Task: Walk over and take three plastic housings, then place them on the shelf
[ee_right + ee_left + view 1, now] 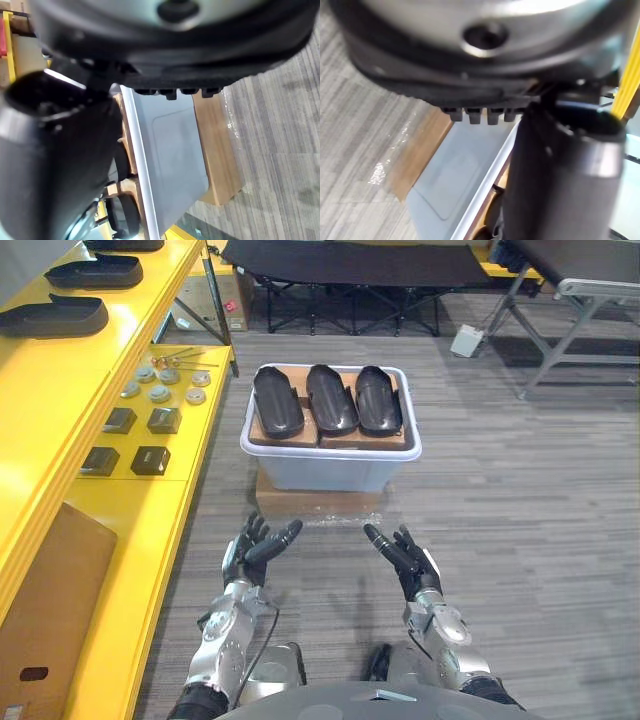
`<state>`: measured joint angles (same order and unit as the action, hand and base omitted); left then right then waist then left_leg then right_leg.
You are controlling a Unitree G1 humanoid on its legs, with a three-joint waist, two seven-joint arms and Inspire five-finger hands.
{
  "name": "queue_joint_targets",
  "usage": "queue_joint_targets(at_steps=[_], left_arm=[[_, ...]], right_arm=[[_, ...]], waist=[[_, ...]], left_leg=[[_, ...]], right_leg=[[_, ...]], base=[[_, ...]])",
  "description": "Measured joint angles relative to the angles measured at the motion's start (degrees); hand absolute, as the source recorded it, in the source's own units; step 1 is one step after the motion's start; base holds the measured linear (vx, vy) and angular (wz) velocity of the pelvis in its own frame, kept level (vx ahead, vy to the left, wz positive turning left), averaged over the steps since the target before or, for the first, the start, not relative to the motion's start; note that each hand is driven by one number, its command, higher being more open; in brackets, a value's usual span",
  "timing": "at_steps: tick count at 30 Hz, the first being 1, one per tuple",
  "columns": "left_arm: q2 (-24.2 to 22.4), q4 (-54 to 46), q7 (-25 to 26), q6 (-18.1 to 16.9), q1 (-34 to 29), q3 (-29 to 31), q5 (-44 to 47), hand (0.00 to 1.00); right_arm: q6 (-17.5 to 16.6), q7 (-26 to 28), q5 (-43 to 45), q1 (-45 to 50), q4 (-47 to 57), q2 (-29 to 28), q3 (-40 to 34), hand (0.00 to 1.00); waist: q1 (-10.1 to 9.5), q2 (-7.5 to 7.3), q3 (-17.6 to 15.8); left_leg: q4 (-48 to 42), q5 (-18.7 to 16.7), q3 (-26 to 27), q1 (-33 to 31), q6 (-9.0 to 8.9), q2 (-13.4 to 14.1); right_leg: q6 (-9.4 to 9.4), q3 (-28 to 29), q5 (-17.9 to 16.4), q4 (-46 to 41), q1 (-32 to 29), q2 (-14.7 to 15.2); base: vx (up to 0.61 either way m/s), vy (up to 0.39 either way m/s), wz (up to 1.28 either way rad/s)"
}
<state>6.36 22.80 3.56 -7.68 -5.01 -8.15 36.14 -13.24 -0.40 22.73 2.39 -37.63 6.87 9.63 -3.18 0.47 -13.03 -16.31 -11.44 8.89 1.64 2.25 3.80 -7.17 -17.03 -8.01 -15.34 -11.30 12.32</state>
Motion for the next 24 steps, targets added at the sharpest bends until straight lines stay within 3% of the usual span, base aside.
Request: queue_joint_targets(at_steps=[1,2,3,4,5,6,7,8,10,11,13,16,18,19,20,23,24], left_arm=[[1.1,0.4,-0.1,-0.6,-0.2,0.0,0.0,1.00],[1.6,0.5,-0.4,-0.9,-1.4,-0.2,0.0,1.00],[1.9,0.5,-0.7,-1.2,-2.0,-0.2,0.2,1.00],[1.9,1.5,-0.8,-1.4,-2.3,-0.3,1.1,1.00],[1.2,3.4,-0.8,-1.2,-3.0,-0.3,1.9,1.00],[0.5,4.2,-0.8,-1.2,-3.8,-0.3,2.5,1.00],[-0.4,5.3,-0.9,-1.2,-5.2,0.0,3.9,1.00],[-1.4,6.2,-1.4,-1.2,-5.4,0.0,4.0,1.00],[-2.7,6.0,-1.5,-1.2,-5.7,0.1,3.7,1.00],[-2.9,5.5,-1.5,-1.8,-5.8,0.1,3.7,1.00],[-3.0,1.2,-1.4,-4.1,-5.8,0.2,3.6,1.00],[-3.0,-10.3,-0.2,-7.6,-5.8,0.5,2.7,1.00],[-3.0,-17.8,0.4,-9.6,-5.7,0.8,0.9,1.00],[-3.0,-22.3,1.0,-10.0,-5.5,0.8,-0.6,1.00],[-2.1,-25.4,1.3,-10.0,-4.4,0.6,-1.0,1.00],[0.4,-30.6,3.9,-9.5,-3.5,-1.2,-3.5,1.00],[0.7,-30.9,4.4,-9.3,-3.6,-1.4,-3.9,1.00]], right_arm=[[0.0,0.0,-0.5,1.4,0.0,-0.3,-0.1,1.00],[0.0,0.0,-1.1,3.0,0.0,-0.5,-0.1,1.00],[0.0,0.0,-1.5,3.7,0.2,-0.4,-0.2,1.00],[0.0,-0.1,-2.3,4.0,0.2,0.1,-1.1,1.00],[0.2,-0.4,-2.8,4.1,0.2,0.8,-2.3,1.00],[0.2,-0.6,-3.5,4.1,0.4,1.4,-2.7,1.00],[0.4,-0.8,-4.4,4.1,1.6,2.6,-3.4,1.00],[0.5,-1.2,-4.4,4.0,2.7,3.7,-4.7,1.00],[1.2,-1.3,-4.6,5.2,4.2,4.4,-6.0,1.00],[1.7,-1.4,-5.5,7.0,6.6,4.1,-7.2,1.00],[1.7,-0.7,-7.5,10.5,14.4,4.3,-9.3,1.00],[1.6,1.4,-8.9,14.3,23.6,4.9,-11.3,1.00],[1.6,3.2,-8.9,16.5,27.2,6.1,-11.4,1.00],[1.6,4.2,-8.9,18.3,28.9,7.1,-11.4,1.00],[1.8,5.2,-8.2,19.4,29.2,6.3,-11.2,1.00],[3.3,9.2,-5.9,25.8,35.2,4.3,-7.8,1.00],[3.4,10.2,-5.9,26.9,36.5,4.2,-6.8,1.00]], waist=[[0.57,-1.01,-0.2],[1.07,-1.81,0.3],[1.31,-2.55,0.7],[1.56,-2.31,0.8],[1.48,-0.43,1.6],[1.49,0.52,2.4],[1.12,2.82,3.3],[1.83,3.87,3.0],[2.11,4.11,1.8],[1.65,3.29,1.4],[2.48,2.59,1.3],[3.46,2.94,1.5],[3.66,3.58,1.9],[3.99,4.47,2.5],[5.04,3.06,2.6],[5.46,-0.53,3.1],[5.54,-0.86,3.2]], left_leg=[[-1.8,-2.2,-1.8,1.0,-1.14,-0.4],[-4.8,-5.0,-4.3,1.2,-2.41,-0.6],[-6.7,-7.0,-5.7,0.8,-2.78,-0.6],[-9.7,-10.3,-7.9,0.6,-3.78,0.3],[-10.5,-12.1,-8.9,0.9,-5.07,2.3],[-10.2,-12.6,-9.0,1.1,-5.47,3.7],[-10.4,-11.5,-8.5,1.3,-5.92,5.5],[-16.9,-7.9,-6.0,-2.5,-6.25,7.3],[-26.6,-3.2,-3.5,-7.0,-6.29,10.5],[-26.4,-4.6,1.5,-7.4,-6.25,12.0],[-18.3,-4.4,7.2,-8.4,-6.10,12.3],[-8.6,-1.1,7.5,-10.7,-7.60,12.7],[-2.6,4.6,8.0,-9.3,-6.99,12.6],[0.5,9.6,8.0,-8.2,-7.89,12.0],[2.5,9.5,8.2,-6.3,-8.45,10.1],[6.4,9.9,10.0,-3.5,-7.73,6.0],[6.9,10.0,10.2,-3.0,-7.64,5.5]], right_leg=[[-1.54,2.9,4.6,3.8,-0.2,0.0],[-0.89,5.5,6.7,4.5,-0.2,-0.3],[0.02,6.9,6.4,3.7,-0.1,-0.3],[2.66,7.4,9.3,-1.9,-1.4,-1.0],[4.61,5.6,7.6,-6.9,-2.6,-1.9],[4.92,4.8,6.0,-7.8,-2.8,-2.8],[5.56,4.2,4.1,-7.5,-2.5,-4.7],[6.27,2.4,3.4,-6.2,-1.4,-5.2],[7.11,0.3,4.3,-1.0,4.3,-6.2],[7.36,-0.4,4.8,2.6,8.9,-6.3],[7.30,-2.2,5.3,7.5,13.5,-6.0],[6.68,-2.5,5.9,9.5,14.7,-6.3],[5.65,-1.3,5.9,9.5,14.8,-6.6],[4.49,-0.7,5.4,9.4,14.9,-6.7],[3.11,-0.2,5.2,9.3,15.2,-5.0],[1.46,-0.6,6.0,9.2,15.5,-1.4],[1.19,-0.7,6.2,9.0,15.5,-1.0]], base=[[0.31,-0.207,0.99],[0.43,-0.361,1.01],[0.47,-0.452,0.93],[0.47,-0.480,0.75],[0.37,-0.352,0.55],[0.39,-0.268,0.20],[0.34,-0.175,0.25],[0.41,-0.253,0.39],[0.42,-0.270,0.52],[0.37,-0.193,0.39],[0.30,-0.134,0.26],[0.32,-0.020,-0.10],[0.23,0.151,-0.47],[0.26,0.245,-0.31],[0.25,0.240,-0.20],[0.18,0.203,-0.09],[0.14,0.192,-0.04]])
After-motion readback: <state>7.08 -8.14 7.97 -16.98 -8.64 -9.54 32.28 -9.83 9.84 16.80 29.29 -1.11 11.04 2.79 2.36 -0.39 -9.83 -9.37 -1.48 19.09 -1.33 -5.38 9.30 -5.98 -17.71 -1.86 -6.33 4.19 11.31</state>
